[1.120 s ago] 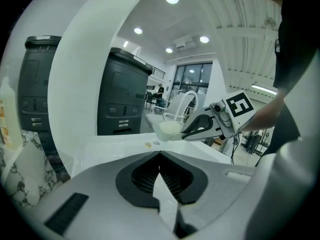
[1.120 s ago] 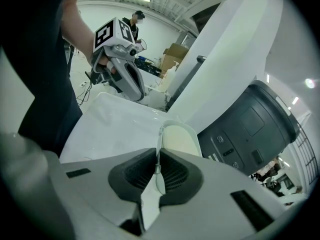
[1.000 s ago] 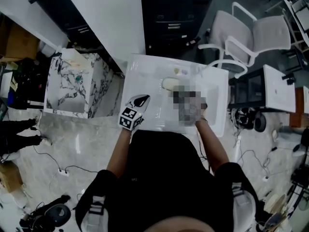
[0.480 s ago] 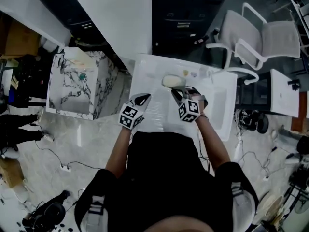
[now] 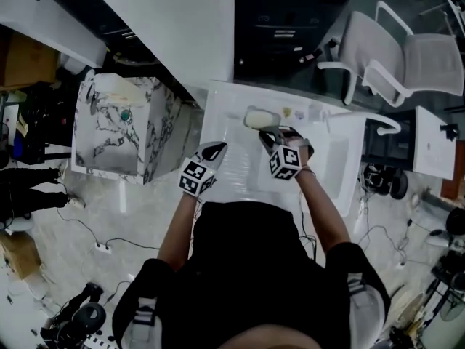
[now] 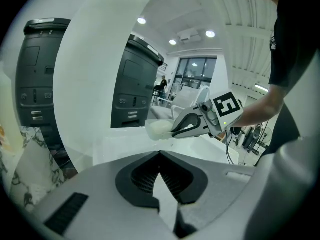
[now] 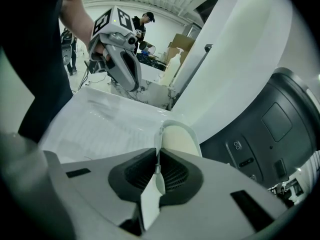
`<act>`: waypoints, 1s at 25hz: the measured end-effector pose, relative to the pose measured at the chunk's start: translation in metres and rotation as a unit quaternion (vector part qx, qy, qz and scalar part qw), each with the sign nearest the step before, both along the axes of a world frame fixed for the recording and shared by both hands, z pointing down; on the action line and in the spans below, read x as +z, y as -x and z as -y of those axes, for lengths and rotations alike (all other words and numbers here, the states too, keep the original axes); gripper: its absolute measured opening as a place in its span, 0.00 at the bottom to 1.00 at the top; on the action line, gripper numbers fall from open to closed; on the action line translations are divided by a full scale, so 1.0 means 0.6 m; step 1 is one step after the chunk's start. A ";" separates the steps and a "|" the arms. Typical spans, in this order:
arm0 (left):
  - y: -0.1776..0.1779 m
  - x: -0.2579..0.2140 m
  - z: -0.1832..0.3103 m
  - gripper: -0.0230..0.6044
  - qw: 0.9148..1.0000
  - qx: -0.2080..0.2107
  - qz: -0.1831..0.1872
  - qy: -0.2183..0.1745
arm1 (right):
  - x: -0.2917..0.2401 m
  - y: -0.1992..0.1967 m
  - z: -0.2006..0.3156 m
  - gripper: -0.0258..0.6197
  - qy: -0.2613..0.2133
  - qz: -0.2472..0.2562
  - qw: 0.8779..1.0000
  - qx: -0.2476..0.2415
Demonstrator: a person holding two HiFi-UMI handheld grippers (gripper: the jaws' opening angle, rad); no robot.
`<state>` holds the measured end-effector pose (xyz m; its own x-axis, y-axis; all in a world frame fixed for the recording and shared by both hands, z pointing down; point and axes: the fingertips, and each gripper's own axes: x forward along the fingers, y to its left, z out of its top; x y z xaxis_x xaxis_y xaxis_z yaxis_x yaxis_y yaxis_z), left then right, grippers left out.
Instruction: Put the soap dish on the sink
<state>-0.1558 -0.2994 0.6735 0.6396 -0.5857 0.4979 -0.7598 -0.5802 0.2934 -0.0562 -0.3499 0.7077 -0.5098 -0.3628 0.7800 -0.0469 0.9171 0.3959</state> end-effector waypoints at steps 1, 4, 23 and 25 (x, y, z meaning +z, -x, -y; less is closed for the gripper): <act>0.004 0.006 0.000 0.04 1.000 0.000 0.002 0.003 | 0.005 0.003 0.004 0.06 0.003 -0.001 1.000 -0.001; 0.016 0.018 0.004 0.04 1.000 -0.002 0.005 0.012 | 0.018 0.012 0.019 0.06 0.007 -0.004 1.000 -0.004; 0.040 0.055 0.040 0.04 0.999 -0.007 0.009 0.037 | 0.130 0.030 0.082 0.06 0.037 -0.049 0.998 -0.031; 0.041 0.055 0.040 0.04 0.999 -0.009 0.011 0.037 | 0.134 0.029 0.087 0.06 0.035 -0.054 0.997 -0.034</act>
<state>-0.1806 -0.3235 0.7065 0.6183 -0.5578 0.5537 -0.7763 -0.5438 0.3189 -0.0738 -0.4021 0.7882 -0.4437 -0.2729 0.8537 0.0565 0.9421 0.3305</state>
